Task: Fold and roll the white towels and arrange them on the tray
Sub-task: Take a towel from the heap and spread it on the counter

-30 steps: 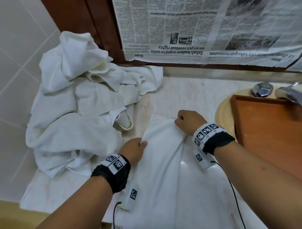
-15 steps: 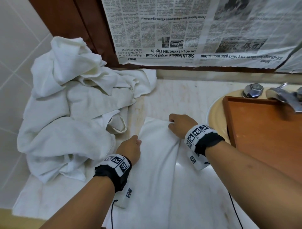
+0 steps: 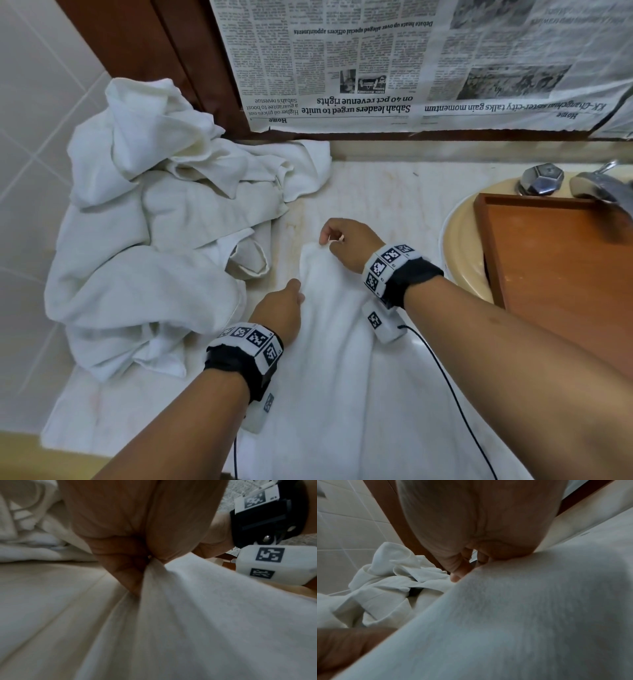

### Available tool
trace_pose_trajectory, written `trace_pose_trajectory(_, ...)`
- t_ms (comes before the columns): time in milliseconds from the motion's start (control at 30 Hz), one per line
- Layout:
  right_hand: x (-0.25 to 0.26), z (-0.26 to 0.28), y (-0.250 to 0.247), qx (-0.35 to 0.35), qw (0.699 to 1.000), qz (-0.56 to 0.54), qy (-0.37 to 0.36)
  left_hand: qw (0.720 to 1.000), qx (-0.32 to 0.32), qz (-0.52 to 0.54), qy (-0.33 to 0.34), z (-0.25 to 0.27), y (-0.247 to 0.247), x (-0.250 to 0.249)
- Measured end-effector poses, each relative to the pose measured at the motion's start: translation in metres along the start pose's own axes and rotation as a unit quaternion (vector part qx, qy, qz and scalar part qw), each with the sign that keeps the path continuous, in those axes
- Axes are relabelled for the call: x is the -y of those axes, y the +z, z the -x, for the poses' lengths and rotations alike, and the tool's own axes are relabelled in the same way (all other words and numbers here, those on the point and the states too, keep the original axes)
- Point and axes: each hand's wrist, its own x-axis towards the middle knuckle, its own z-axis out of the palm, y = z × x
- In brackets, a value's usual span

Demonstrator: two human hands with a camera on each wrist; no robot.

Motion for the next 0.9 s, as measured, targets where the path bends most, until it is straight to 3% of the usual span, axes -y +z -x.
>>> trace_pose_trajectory(167, -0.010, 0.005, 0.007, 0.033, 0.985, 0.161, 0.051, 1.000, 0.007, 0.010, 0.000, -0.003, -0.001, 0.002)
trace_pose_trajectory(233, -0.010, 0.016, 0.006, 0.019, 0.968, 0.249, 0.024, 1.000, 0.012, 0.010, 0.001, -0.006, -0.002, 0.003)
trace_pose_trajectory(333, -0.003, 0.042, 0.007, 0.004, 0.954, 0.298, -0.037, 1.000, 0.021, 0.006, 0.004, -0.010, -0.006, 0.001)
trace_pose_trajectory(533, 0.002, 0.084, 0.025, 0.142, 0.918, 0.366, 0.053, 0.999, 0.015, 0.029, -0.008, -0.008, -0.012, -0.004)
trace_pose_trajectory(700, 0.014, 0.081, 0.034, 0.170, 0.892, 0.410, 0.086, 0.998, -0.020, 0.046, -0.032, 0.057, -0.007, 0.011)
trace_pose_trajectory(900, 0.021, 0.072, 0.041, 0.192, 0.880, 0.418, 0.117, 0.998, 0.027, 0.006, -0.059, 0.162, 0.026, 0.039)
